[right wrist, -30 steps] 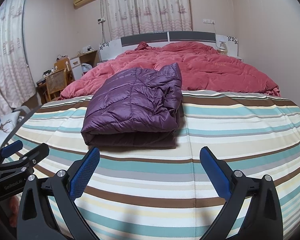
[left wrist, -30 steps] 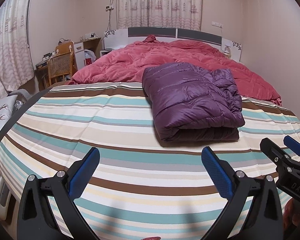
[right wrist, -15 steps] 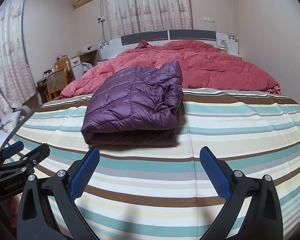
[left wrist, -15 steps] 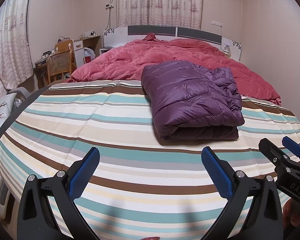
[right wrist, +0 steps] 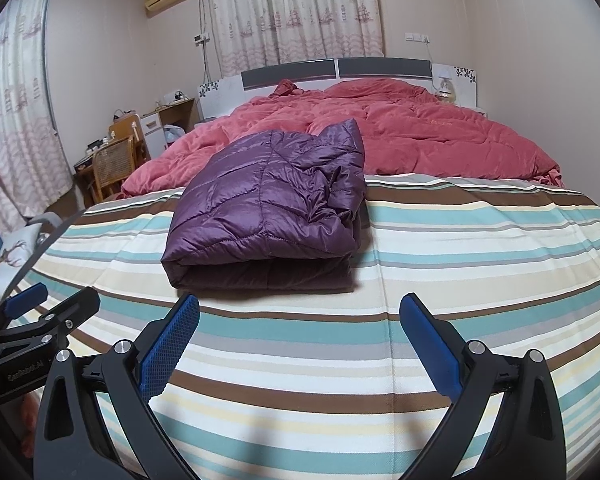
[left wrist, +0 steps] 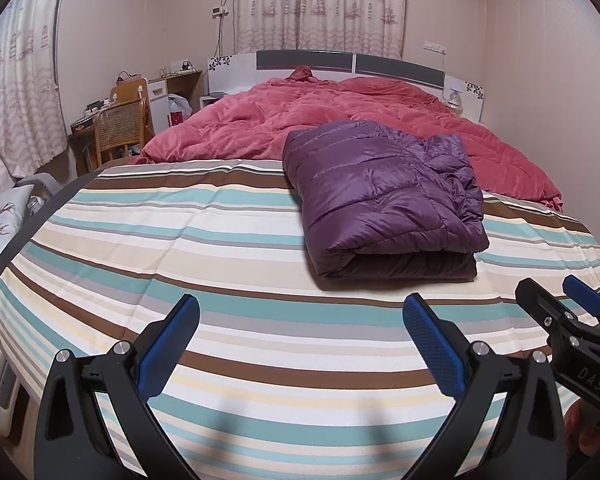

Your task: Fold large clothes

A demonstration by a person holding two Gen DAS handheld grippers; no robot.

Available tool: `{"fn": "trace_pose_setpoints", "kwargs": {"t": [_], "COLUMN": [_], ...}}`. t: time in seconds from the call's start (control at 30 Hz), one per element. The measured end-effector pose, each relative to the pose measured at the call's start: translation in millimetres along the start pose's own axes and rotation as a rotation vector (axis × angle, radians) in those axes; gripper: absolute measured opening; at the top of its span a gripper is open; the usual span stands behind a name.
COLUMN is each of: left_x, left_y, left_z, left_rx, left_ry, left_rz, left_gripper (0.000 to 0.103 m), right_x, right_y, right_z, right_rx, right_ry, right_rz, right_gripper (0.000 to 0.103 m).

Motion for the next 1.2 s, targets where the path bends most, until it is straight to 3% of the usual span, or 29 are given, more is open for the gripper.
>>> {"fn": "trace_pose_setpoints", "kwargs": {"t": [0.83,1.2], "left_x": [-1.7,2.6], "left_y": [7.3,13.6], "left_z": [-6.1,-29.4], "left_rx": [0.015,0.082], "left_ry": [-0.016,0.006], "left_rz": [0.007,0.034], "left_gripper": [0.101,0.101], "right_x": [-1.5,-8.9], "right_y": [7.3,11.9], "right_z": [-8.9,-23.2], "right_rx": [0.033,0.070], "right_ry": [-0.001,0.013], "right_rz": [-0.011,-0.024], "right_gripper": [0.100,0.100]}}
Point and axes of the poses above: each gripper's, at about its wrist camera, not at the fingertips, and z roughly against the way its jaws point, x to its left, y to its underside, the point moved 9 cm from there along -z, roughly the way its jaws point, and after that the axes turned 11 degrees about y, right-handed, at the moved point
